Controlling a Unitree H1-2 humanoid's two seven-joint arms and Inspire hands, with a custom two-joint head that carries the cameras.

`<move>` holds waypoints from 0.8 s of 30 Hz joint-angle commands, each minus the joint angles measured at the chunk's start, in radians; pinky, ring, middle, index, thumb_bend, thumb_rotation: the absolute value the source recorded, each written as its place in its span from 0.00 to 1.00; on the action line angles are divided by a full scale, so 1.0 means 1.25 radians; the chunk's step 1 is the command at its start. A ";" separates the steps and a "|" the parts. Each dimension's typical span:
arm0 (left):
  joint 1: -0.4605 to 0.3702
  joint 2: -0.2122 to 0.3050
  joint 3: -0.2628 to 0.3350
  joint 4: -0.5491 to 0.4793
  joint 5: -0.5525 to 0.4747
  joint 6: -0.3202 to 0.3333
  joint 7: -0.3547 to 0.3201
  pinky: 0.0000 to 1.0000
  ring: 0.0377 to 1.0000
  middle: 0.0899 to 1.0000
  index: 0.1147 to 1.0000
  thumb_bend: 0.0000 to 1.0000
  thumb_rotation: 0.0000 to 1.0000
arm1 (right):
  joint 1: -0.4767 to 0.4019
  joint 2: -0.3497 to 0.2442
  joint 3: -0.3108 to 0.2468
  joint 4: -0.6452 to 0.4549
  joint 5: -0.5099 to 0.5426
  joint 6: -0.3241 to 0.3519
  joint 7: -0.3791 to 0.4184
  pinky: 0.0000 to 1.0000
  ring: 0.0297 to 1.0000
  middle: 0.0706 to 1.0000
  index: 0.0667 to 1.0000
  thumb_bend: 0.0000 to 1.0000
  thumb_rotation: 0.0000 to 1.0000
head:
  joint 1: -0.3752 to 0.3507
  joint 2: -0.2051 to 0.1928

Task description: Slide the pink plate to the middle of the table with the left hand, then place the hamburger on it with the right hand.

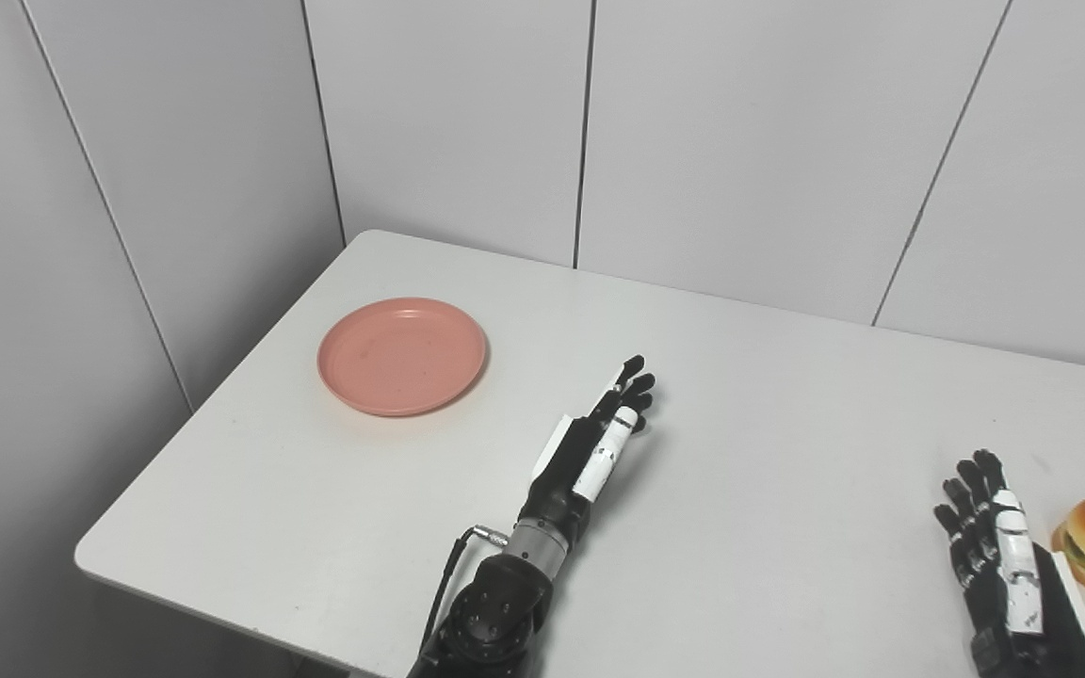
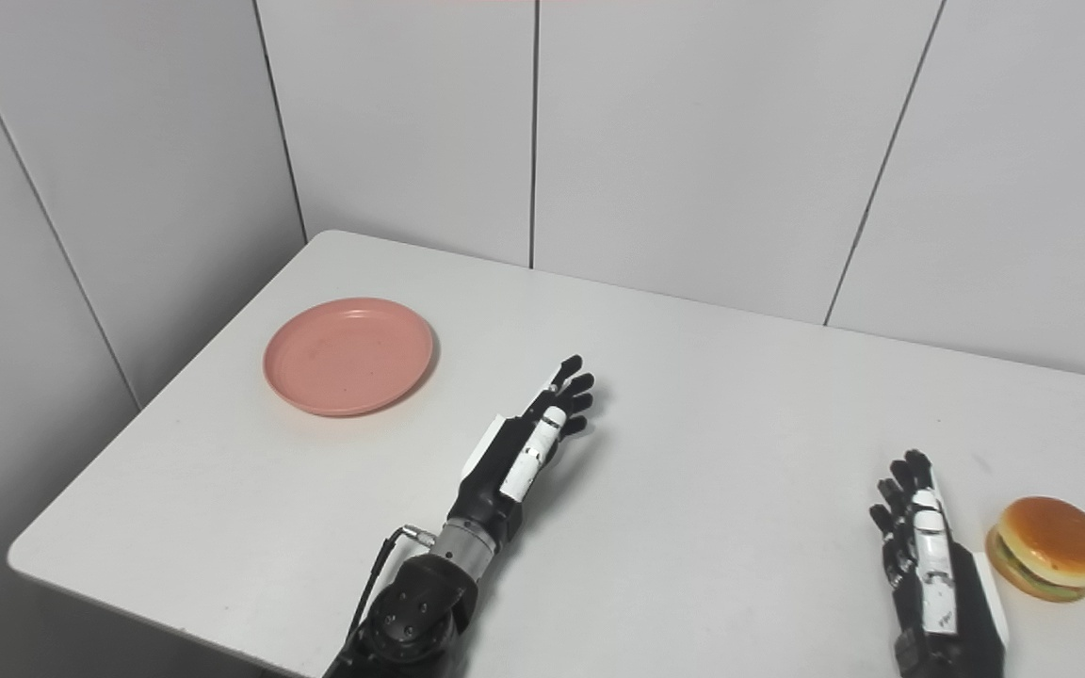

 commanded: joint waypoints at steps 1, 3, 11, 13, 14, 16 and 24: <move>0.069 0.009 0.000 0.010 -0.010 0.028 -0.014 0.94 0.95 0.95 0.95 0.29 1.00 | 0.026 0.013 0.007 0.000 -0.002 -0.006 -0.004 1.00 1.00 1.00 1.00 0.11 1.00 | 0.002 0.002; 0.070 0.007 -0.002 -0.025 -0.017 0.053 -0.016 0.94 0.95 0.95 0.95 0.29 1.00 | 0.028 0.015 0.008 -0.004 -0.011 -0.007 -0.012 1.00 1.00 1.00 1.00 0.10 1.00 | 0.003 0.003; 0.049 0.012 0.006 -0.163 -0.057 0.120 -0.036 0.97 0.96 0.97 0.96 0.33 1.00 | 0.027 0.016 0.012 -0.003 -0.021 -0.009 -0.014 1.00 1.00 1.00 1.00 0.10 1.00 | 0.005 0.001; 0.037 0.016 0.010 -0.209 -0.057 0.143 -0.035 0.96 0.96 0.96 0.96 0.34 1.00 | 0.025 0.017 0.013 0.000 -0.026 -0.014 -0.017 1.00 1.00 1.00 1.00 0.09 1.00 | 0.006 -0.001; 0.030 0.018 0.013 -0.234 -0.057 0.159 -0.033 0.96 0.95 0.96 0.95 0.36 0.99 | 0.025 0.018 0.014 0.002 -0.029 -0.017 -0.018 1.00 1.00 1.00 1.00 0.09 1.00 | 0.007 -0.001; 0.018 0.022 0.019 -0.279 -0.051 0.186 -0.028 0.95 0.94 0.95 0.94 0.40 0.96 | 0.024 0.018 0.014 0.005 -0.032 -0.020 -0.020 1.00 1.00 1.00 1.00 0.08 1.00 | 0.006 -0.001; -0.044 0.061 0.085 -0.408 -0.088 0.243 -0.023 0.94 0.93 0.94 0.92 0.46 0.94 | 0.025 0.019 0.012 0.002 -0.022 -0.011 -0.013 1.00 1.00 1.00 1.00 0.10 1.00 | 0.008 0.006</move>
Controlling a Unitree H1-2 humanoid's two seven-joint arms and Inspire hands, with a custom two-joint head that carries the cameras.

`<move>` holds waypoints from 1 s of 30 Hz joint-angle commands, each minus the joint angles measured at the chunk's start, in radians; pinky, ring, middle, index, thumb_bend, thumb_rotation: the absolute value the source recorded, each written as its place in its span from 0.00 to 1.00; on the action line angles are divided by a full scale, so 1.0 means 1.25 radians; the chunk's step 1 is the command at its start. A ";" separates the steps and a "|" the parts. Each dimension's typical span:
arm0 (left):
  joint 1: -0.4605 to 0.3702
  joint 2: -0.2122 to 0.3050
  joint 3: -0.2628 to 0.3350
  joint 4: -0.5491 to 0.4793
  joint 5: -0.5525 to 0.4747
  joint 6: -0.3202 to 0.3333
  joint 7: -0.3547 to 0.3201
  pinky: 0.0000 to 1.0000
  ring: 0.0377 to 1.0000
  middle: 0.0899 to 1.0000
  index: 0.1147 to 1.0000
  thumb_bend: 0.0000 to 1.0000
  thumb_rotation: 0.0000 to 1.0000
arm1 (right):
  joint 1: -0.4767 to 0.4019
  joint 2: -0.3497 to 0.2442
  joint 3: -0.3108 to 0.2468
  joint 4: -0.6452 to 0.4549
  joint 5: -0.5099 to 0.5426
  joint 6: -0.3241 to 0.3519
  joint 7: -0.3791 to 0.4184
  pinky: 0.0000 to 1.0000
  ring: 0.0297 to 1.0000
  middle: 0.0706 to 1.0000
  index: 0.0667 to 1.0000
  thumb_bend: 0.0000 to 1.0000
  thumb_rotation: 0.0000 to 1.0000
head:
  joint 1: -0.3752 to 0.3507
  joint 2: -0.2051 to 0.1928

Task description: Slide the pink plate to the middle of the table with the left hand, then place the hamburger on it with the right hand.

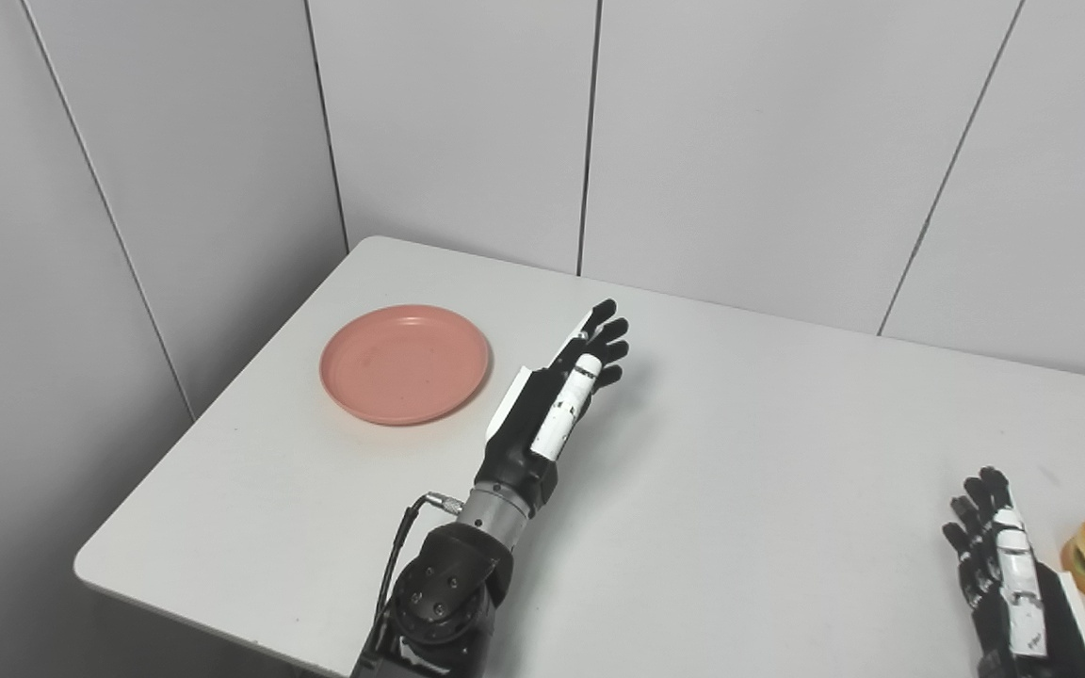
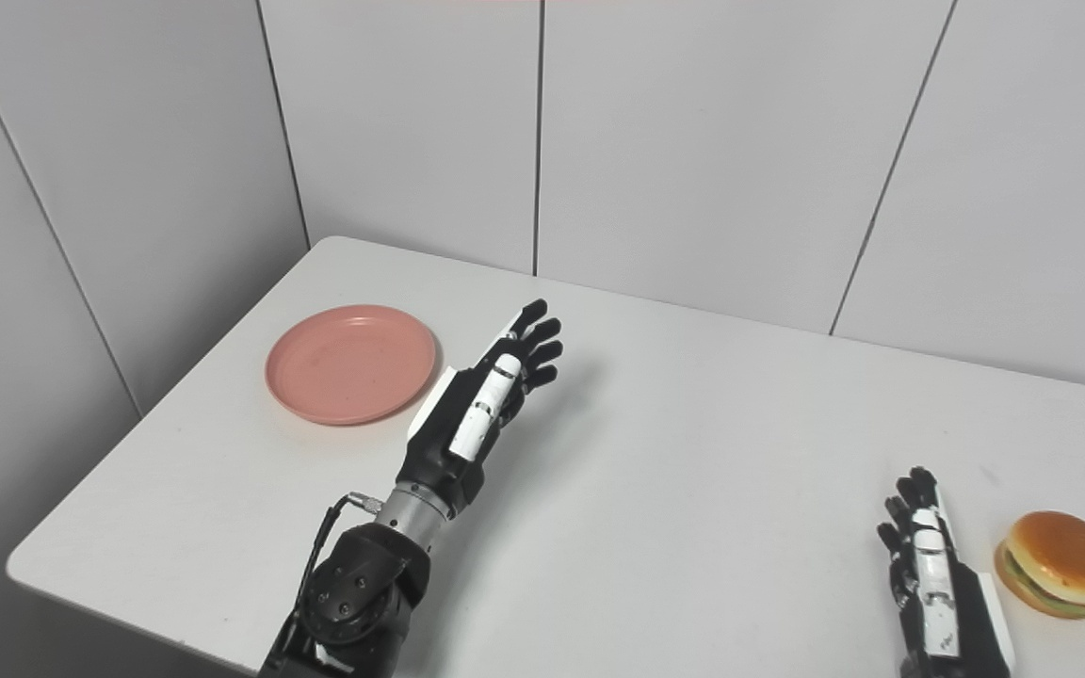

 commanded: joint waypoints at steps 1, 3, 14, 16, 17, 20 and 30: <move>-0.044 0.020 0.023 -0.052 -0.019 0.012 0.005 0.95 0.92 0.93 0.92 0.46 0.95 | 0.017 0.011 0.004 0.019 0.010 -0.013 0.005 1.00 1.00 1.00 1.00 0.09 1.00 | 0.001 0.001; -0.062 0.033 0.039 -0.078 -0.021 0.020 0.007 0.95 0.92 0.93 0.92 0.44 0.96 | 0.016 0.010 0.006 0.024 0.004 -0.022 0.004 1.00 1.00 1.00 1.00 0.09 1.00 | 0.002 0.002; -0.148 0.121 0.155 -0.116 -0.053 0.046 0.045 0.94 0.93 0.93 0.91 0.41 0.97 | 0.012 0.003 0.000 0.027 0.013 -0.015 0.011 1.00 1.00 1.00 1.00 0.10 1.00 | 0.019 -0.001; -0.159 0.147 0.178 -0.099 -0.058 0.042 0.044 0.95 0.93 0.93 0.91 0.42 0.99 | 0.012 0.002 -0.001 0.024 0.017 -0.009 0.012 1.00 1.00 1.00 1.00 0.10 1.00 | 0.019 0.000; -0.164 0.159 0.189 -0.091 -0.063 0.039 0.044 0.95 0.93 0.93 0.92 0.43 1.00 | 0.012 0.002 -0.002 0.023 0.018 -0.007 0.011 1.00 1.00 1.00 1.00 0.09 1.00 | 0.019 0.000; -0.175 0.185 0.216 -0.062 -0.073 0.030 0.051 0.94 0.92 0.93 0.92 0.44 1.00 | 0.011 -0.001 -0.002 0.026 0.015 -0.012 0.010 1.00 1.00 1.00 1.00 0.09 1.00 | 0.024 0.002; -0.218 0.237 0.330 0.057 -0.160 0.004 0.078 0.97 0.94 0.93 0.92 0.36 1.00 | 0.015 -0.006 0.001 0.011 0.016 0.003 0.013 1.00 1.00 1.00 1.00 0.09 1.00 | 0.028 0.001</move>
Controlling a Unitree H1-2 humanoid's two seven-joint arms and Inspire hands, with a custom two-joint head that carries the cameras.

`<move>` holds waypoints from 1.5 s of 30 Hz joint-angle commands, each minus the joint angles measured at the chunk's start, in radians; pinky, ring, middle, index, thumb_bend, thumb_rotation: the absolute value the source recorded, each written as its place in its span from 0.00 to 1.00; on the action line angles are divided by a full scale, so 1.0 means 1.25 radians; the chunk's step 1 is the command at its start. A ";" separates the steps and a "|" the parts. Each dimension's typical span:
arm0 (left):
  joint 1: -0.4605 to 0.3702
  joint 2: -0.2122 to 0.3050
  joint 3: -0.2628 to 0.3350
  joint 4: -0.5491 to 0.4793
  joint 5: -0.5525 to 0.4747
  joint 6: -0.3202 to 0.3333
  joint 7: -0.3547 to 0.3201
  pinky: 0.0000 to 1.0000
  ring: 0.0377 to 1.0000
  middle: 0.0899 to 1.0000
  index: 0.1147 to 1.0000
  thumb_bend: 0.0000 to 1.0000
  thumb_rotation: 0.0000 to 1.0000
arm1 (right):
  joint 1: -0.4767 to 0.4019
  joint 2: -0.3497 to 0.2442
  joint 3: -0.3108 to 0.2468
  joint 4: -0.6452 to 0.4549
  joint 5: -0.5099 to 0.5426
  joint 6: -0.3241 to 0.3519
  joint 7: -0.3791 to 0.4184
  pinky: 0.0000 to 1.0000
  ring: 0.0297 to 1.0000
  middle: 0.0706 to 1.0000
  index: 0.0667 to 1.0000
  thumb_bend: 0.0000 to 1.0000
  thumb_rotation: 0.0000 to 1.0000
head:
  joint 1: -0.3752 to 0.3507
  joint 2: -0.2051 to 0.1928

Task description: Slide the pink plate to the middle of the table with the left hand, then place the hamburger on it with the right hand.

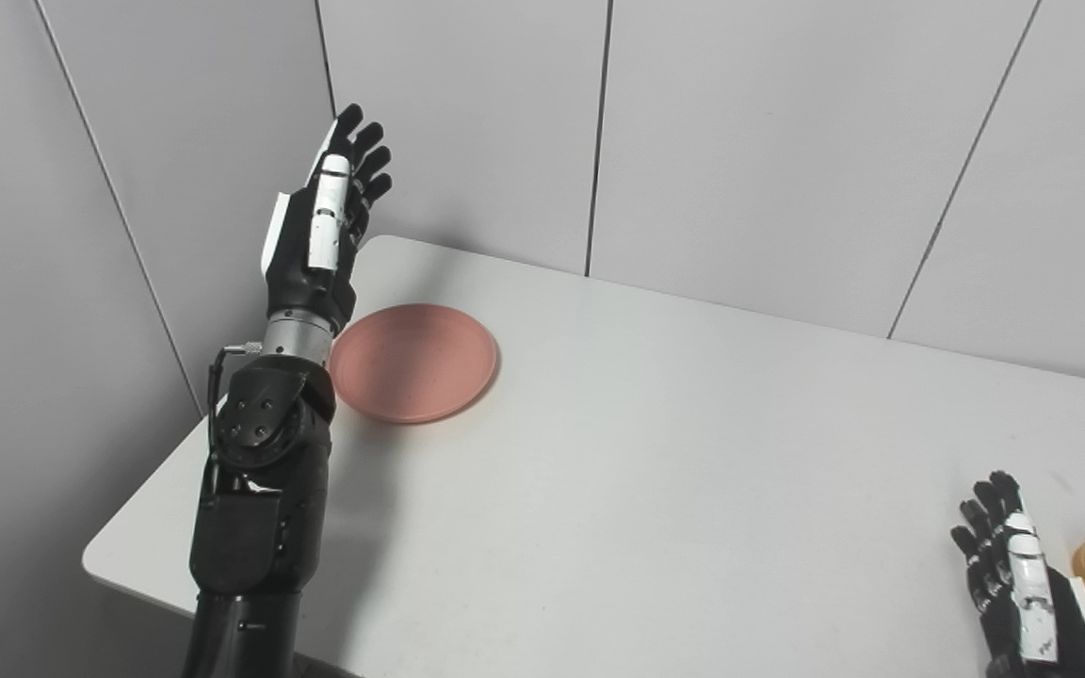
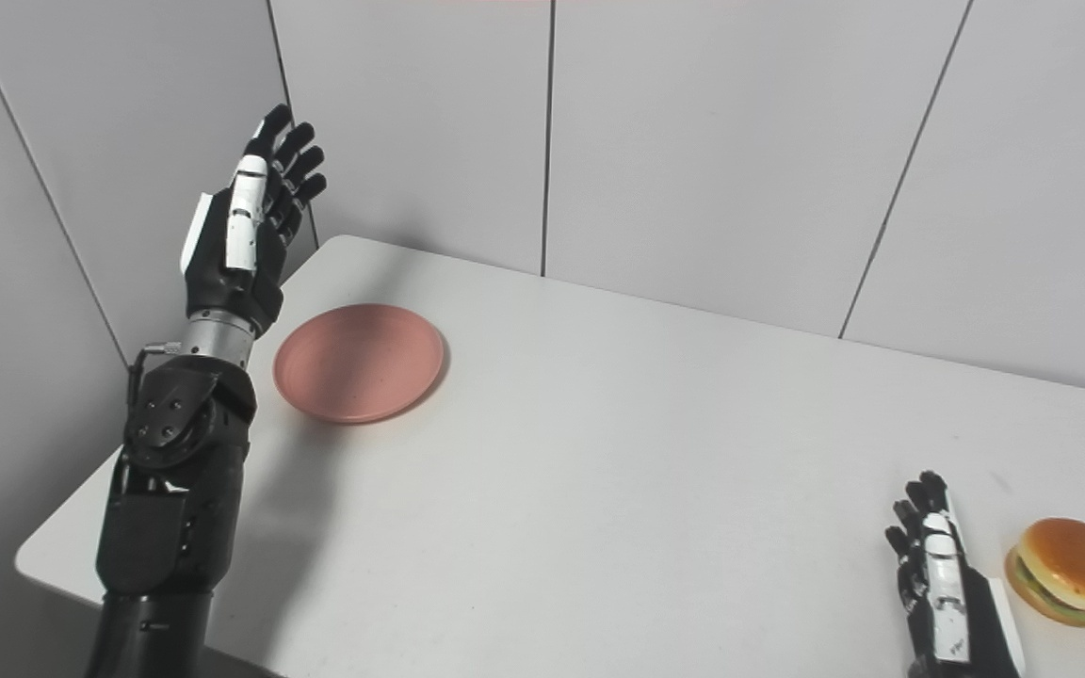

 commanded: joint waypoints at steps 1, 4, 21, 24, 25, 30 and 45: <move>-0.047 0.025 0.017 -0.005 -0.021 -0.028 0.015 0.96 0.93 0.93 0.91 0.36 1.00 | 0.015 0.003 0.003 0.011 0.012 0.004 0.008 1.00 1.00 1.00 1.00 0.09 1.00 | 0.001 0.001; -0.049 0.034 0.033 0.009 -0.034 -0.019 0.023 0.95 0.94 0.93 0.91 0.37 1.00 | 0.015 0.003 0.002 0.008 0.014 0.009 0.006 1.00 1.00 1.00 1.00 0.09 1.00 | 0.001 0.001; -0.022 0.084 0.105 0.156 -0.143 -0.021 0.005 0.98 0.96 0.95 0.94 0.36 1.00 | 0.015 -0.003 0.005 0.007 0.024 0.009 0.006 1.00 1.00 1.00 1.00 0.09 1.00 | 0.003 -0.004; -0.017 0.087 0.105 0.187 -0.144 -0.033 0.005 0.99 0.97 0.96 0.95 0.36 1.00 | 0.014 -0.003 0.004 0.010 0.029 0.007 0.009 1.00 1.00 1.00 1.00 0.08 1.00 | 0.001 -0.004; -0.016 0.086 0.105 0.197 -0.143 -0.035 0.008 0.99 0.96 0.95 0.94 0.36 1.00 | 0.013 -0.003 0.004 0.013 0.029 0.006 0.010 1.00 1.00 1.00 1.00 0.09 1.00 | -0.002 -0.008; -0.008 0.090 0.102 0.243 -0.143 -0.050 -0.004 1.00 0.97 0.97 0.95 0.34 1.00 | 0.011 -0.004 0.005 0.015 0.032 0.010 0.012 1.00 1.00 1.00 1.00 0.09 1.00 | -0.003 -0.009; 0.002 0.082 0.101 0.344 -0.166 -0.077 -0.030 0.99 0.98 0.97 0.96 0.33 1.00 | 0.013 0.000 0.008 0.016 0.042 0.002 0.016 1.00 1.00 1.00 1.00 0.09 1.00 | -0.010 -0.008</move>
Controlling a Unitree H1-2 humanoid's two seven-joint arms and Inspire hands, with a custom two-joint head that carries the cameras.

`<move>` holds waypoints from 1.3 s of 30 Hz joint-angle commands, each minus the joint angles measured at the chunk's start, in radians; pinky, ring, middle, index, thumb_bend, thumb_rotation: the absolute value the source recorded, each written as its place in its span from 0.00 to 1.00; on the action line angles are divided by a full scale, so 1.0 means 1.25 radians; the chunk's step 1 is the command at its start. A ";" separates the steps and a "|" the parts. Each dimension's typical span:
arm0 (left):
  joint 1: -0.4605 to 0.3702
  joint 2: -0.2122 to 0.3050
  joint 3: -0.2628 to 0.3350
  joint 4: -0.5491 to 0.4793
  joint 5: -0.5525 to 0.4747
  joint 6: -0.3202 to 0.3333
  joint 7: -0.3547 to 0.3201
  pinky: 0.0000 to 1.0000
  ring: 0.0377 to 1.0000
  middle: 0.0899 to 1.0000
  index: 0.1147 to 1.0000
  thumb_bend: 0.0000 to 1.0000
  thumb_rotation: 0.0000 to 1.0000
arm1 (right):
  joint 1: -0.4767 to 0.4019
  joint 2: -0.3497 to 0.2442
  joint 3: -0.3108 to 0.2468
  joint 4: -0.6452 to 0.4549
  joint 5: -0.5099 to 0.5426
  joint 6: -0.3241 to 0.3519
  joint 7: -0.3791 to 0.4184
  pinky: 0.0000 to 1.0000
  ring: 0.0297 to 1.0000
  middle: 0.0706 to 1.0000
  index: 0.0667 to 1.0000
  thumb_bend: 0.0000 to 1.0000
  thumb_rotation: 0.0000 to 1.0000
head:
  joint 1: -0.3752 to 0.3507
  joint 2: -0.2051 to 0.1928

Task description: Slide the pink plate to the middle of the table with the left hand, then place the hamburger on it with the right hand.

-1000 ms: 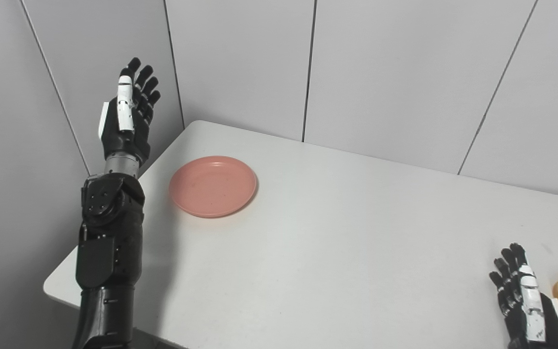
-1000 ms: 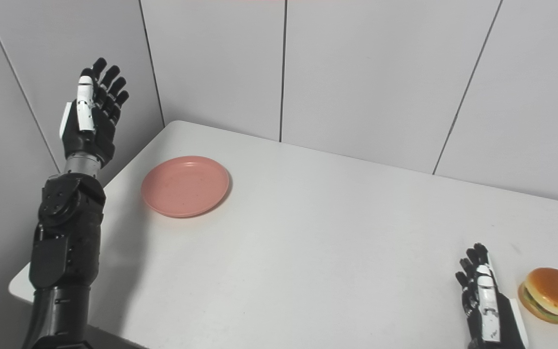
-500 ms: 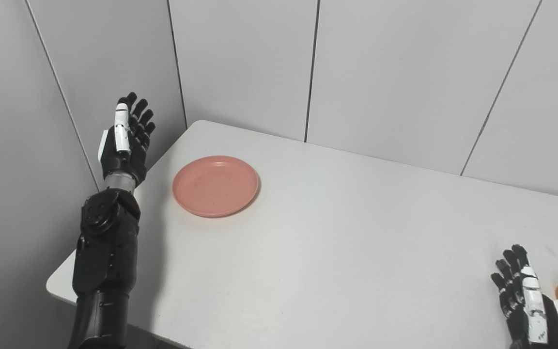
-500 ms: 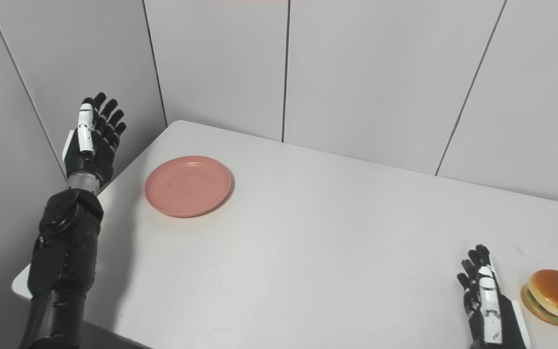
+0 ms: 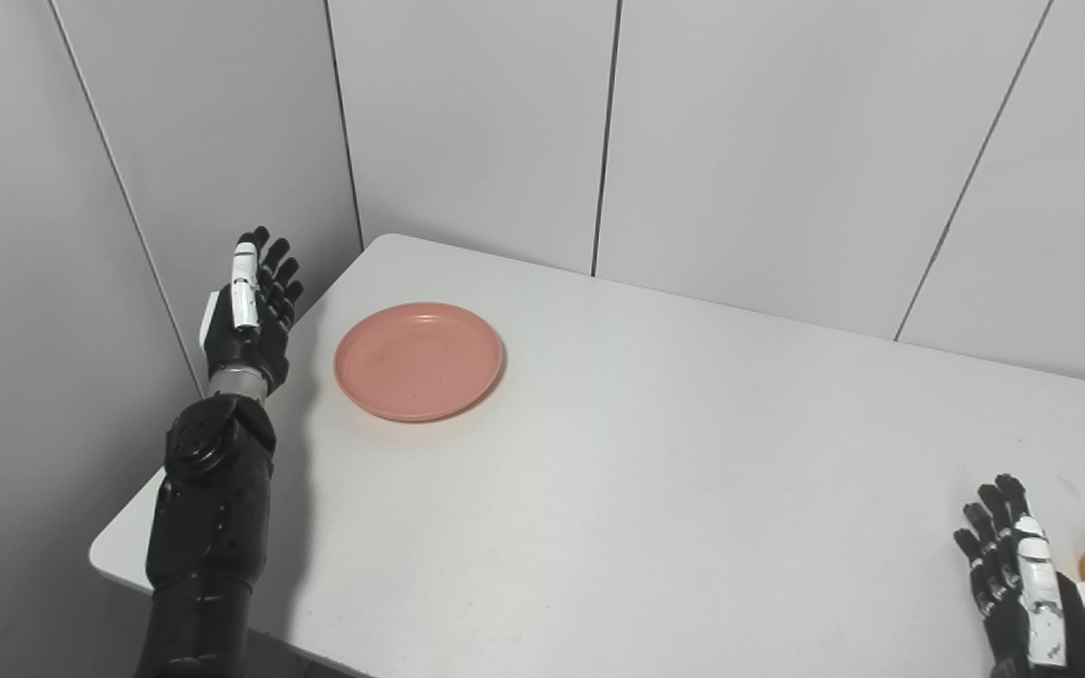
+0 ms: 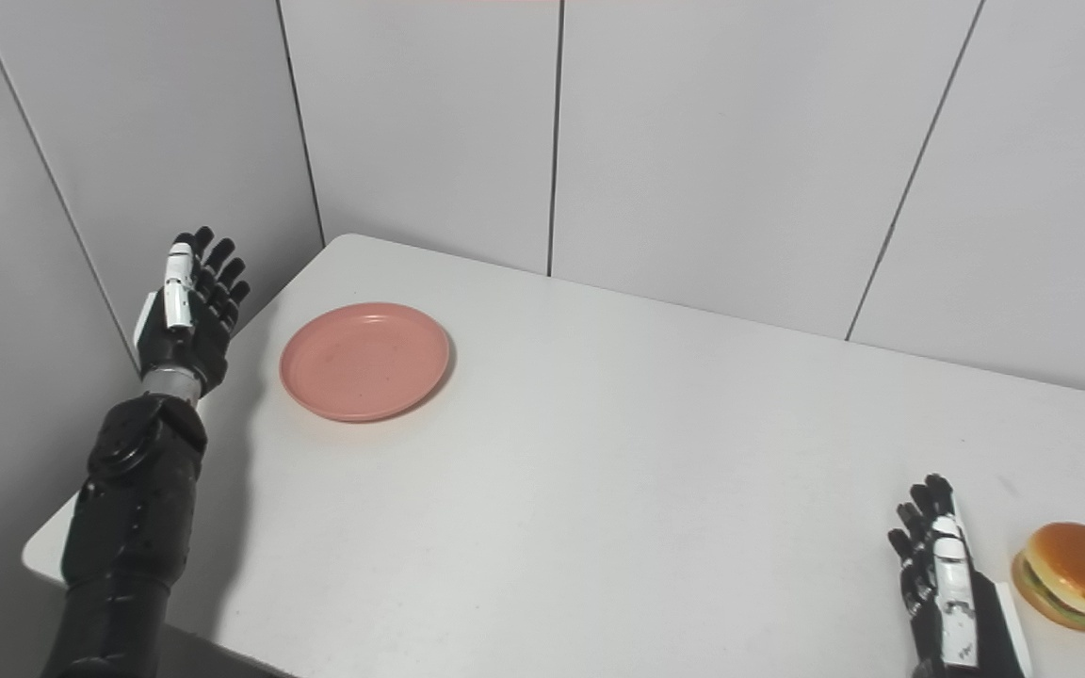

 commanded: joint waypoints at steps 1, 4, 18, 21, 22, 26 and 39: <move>-0.024 0.022 0.001 -0.002 -0.014 -0.033 -0.021 0.99 0.98 0.97 0.96 0.33 1.00 | 0.014 0.007 0.004 0.013 0.010 -0.003 0.013 1.00 1.00 1.00 1.00 0.09 1.00 | -0.001 0.002; -0.023 0.022 -0.003 0.025 -0.015 -0.045 -0.030 0.99 0.98 0.97 0.96 0.32 1.00 | 0.014 0.007 0.004 0.013 0.008 0.000 0.010 1.00 1.00 1.00 1.00 0.10 1.00 | -0.002 0.003; -0.036 0.027 -0.017 0.166 -0.018 -0.089 -0.068 1.00 1.00 0.99 0.96 0.36 1.00 | 0.016 0.007 0.003 0.011 0.005 -0.001 0.007 1.00 1.00 1.00 1.00 0.10 1.00 | -0.001 0.009; -0.041 0.023 -0.023 0.189 -0.016 -0.093 -0.066 1.00 0.98 0.96 0.94 0.36 1.00 | 0.019 0.006 0.005 0.002 -0.006 0.005 -0.002 1.00 1.00 1.00 1.00 0.10 1.00 | -0.004 0.014; -0.043 0.021 -0.026 0.194 -0.016 -0.092 -0.066 1.00 0.97 0.96 0.93 0.37 1.00 | 0.020 0.007 0.004 0.000 -0.006 0.006 -0.003 1.00 1.00 1.00 1.00 0.10 1.00 | -0.003 0.017; -0.046 0.014 -0.036 0.215 -0.020 -0.098 -0.078 1.00 0.98 0.96 0.95 0.36 1.00 | 0.020 0.009 0.000 -0.002 0.011 0.011 0.005 1.00 1.00 1.00 1.00 0.10 1.00 | -0.006 0.024; -0.045 -0.054 -0.079 0.188 -0.022 -0.066 -0.063 0.98 0.96 0.95 0.95 0.33 1.00 | 0.015 0.002 0.002 0.007 0.009 0.002 0.012 1.00 1.00 1.00 1.00 0.11 1.00 | -0.010 0.038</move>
